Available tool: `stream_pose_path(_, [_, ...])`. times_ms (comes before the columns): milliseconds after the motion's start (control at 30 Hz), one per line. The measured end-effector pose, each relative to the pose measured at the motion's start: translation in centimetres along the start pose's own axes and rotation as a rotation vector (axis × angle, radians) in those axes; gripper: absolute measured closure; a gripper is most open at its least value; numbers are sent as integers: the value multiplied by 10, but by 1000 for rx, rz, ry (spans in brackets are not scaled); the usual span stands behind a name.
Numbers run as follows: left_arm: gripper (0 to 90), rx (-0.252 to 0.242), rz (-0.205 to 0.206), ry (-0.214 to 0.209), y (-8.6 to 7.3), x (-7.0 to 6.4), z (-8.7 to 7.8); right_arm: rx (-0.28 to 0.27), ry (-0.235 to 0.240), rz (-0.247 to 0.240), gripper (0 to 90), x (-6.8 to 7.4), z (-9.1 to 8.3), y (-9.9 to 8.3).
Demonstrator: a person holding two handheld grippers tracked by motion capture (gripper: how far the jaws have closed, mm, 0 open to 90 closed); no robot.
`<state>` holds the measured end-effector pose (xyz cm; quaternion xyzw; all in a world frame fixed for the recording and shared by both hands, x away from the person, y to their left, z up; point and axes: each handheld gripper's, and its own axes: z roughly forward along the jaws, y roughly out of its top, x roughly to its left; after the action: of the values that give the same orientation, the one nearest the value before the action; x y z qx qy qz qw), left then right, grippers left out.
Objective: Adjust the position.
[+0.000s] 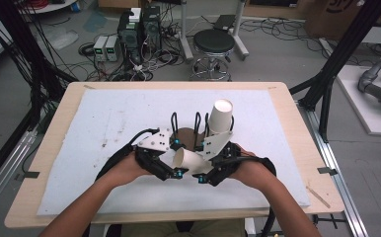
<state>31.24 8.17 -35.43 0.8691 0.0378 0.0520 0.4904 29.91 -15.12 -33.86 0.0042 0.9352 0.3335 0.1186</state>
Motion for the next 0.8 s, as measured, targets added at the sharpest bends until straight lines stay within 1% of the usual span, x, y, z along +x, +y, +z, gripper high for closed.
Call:
stream_pose_path(133, [269,29,11,4,3,0,2,22,1,-9,232,1,4,0])
stream_pose_path(233, [269,35,11,5,4,0,4,32,-1,-17,233,1,6,0])
stream_pose_path(333, [269,48,20,3,6,-1,6,52,2,-21,238,2,10,1])
stream_pose_path(467, [269,53,27,5,7,-3,10,71,1,-24,248,2,14,1])
stream_pose_path(600, [269,74,37,4,9,-5,13,95,4,-27,271,3,19,1])
stream_pose_path(667, [266,73,36,4,9,-5,13,96,1,-28,278,3,20,1])
stream_pose_path(733, [262,73,41,6,9,-5,14,98,10,-24,311,3,20,0])
stream_pose_path(800, [254,71,39,9,9,-6,14,96,10,-19,311,3,21,-1])
